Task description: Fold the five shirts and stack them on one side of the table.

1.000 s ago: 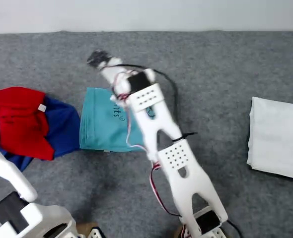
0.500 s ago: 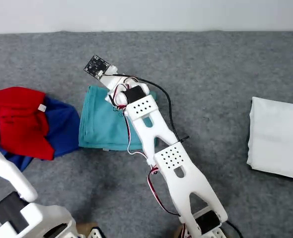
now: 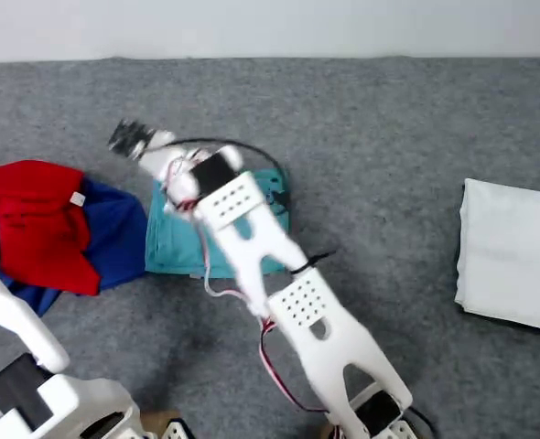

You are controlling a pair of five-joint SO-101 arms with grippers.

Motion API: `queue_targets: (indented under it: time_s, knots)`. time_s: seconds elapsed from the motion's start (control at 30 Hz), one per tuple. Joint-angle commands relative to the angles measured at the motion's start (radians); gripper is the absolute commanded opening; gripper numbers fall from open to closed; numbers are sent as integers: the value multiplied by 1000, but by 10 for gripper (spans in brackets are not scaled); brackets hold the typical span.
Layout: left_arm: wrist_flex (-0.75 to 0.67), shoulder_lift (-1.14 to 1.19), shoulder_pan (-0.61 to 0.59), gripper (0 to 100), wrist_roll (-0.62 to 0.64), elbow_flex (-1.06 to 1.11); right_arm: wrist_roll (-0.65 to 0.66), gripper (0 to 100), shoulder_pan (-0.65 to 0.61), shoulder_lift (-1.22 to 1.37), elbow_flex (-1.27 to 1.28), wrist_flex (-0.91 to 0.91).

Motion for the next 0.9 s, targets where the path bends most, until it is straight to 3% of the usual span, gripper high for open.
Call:
queue_targets:
  time_s: [0.0, 0.27, 0.5, 0.63, 0.77, 0.87]
  knots:
    - [-9, -48, 0, 15, -5, -4, -72, 9, -61, -47, -46, 68]
    - [-9, -48, 0, 15, -5, -4, -94, 9, -124, 91, -51, -39]
    - [-9, -48, 0, 15, -9, -4, -107, 9, -36, -87, -46, 137]
    - [-11, -46, 2, 15, -5, -4, -256, 28, 44, -191, -21, 130]
    - [-11, -46, 28, 15, -8, -4, -350, 165, 77, -266, 118, 134]
    - [-11, -44, 49, 15, -9, -4, -470, 190, 93, -363, 287, 134]
